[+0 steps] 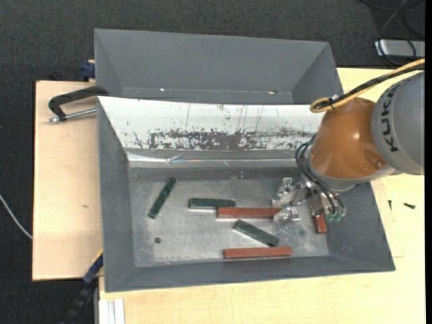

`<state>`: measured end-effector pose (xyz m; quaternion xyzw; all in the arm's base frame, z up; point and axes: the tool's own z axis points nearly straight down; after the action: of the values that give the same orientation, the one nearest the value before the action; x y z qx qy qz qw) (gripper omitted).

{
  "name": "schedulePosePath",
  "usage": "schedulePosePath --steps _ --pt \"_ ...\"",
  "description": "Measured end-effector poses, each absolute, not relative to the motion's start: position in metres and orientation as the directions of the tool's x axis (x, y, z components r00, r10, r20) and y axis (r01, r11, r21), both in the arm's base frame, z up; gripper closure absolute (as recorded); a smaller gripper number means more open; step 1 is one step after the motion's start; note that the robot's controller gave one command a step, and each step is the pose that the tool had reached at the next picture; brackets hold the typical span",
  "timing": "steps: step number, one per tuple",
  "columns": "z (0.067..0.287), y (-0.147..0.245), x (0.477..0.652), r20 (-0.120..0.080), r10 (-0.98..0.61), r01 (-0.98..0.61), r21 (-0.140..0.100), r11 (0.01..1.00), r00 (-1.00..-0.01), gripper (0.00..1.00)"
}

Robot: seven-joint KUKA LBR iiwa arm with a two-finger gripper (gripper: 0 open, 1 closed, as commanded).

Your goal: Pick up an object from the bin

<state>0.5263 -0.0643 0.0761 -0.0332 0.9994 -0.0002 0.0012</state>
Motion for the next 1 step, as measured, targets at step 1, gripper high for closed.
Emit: schedulePosePath --steps 1 --pt "0.0761 -0.0643 0.5263 -0.002 -0.066 -0.066 -0.001 0.998 -0.998 1.0"
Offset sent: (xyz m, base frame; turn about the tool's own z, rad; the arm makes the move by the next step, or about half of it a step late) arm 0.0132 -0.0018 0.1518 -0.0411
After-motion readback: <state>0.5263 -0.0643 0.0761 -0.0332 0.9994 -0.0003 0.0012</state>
